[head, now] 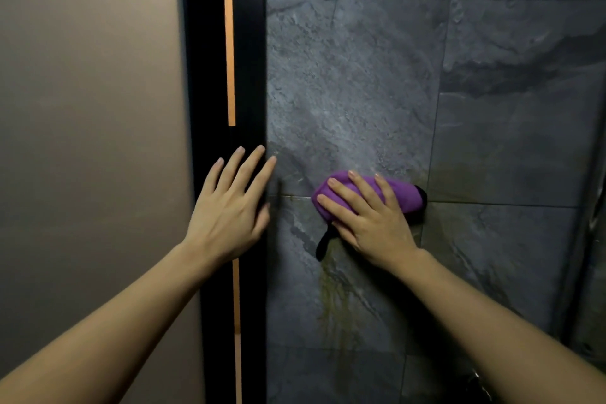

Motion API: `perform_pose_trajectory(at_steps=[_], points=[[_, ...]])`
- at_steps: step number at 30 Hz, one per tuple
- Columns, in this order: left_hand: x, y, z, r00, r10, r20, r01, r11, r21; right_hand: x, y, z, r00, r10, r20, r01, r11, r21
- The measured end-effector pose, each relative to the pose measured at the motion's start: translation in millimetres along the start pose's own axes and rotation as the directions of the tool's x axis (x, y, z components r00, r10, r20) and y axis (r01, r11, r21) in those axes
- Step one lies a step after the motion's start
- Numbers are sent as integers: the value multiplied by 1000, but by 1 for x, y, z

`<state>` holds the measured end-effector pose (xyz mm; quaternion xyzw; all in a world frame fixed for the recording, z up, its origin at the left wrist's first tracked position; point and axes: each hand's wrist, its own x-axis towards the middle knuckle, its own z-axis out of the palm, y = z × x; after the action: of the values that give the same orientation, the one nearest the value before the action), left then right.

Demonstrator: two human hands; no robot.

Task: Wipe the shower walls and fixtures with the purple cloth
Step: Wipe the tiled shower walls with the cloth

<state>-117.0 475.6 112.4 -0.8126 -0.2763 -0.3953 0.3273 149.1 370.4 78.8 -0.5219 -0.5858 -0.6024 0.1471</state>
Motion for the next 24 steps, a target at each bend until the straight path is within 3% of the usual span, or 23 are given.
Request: perform_pose_trajectory(at_steps=[12, 19, 24], points=[[-22, -25, -2, 999, -31, 31, 28, 995, 95, 50, -72, 16, 994, 55, -94, -50, 997, 59], [-29, -27, 2, 999, -34, 24, 32, 996, 83, 15, -47, 18, 976, -215, -36, 216, 976, 23], [-32, -30, 3, 999, -34, 17, 33, 996, 79, 64, -21, 7, 995, -54, -82, 53, 998, -19]])
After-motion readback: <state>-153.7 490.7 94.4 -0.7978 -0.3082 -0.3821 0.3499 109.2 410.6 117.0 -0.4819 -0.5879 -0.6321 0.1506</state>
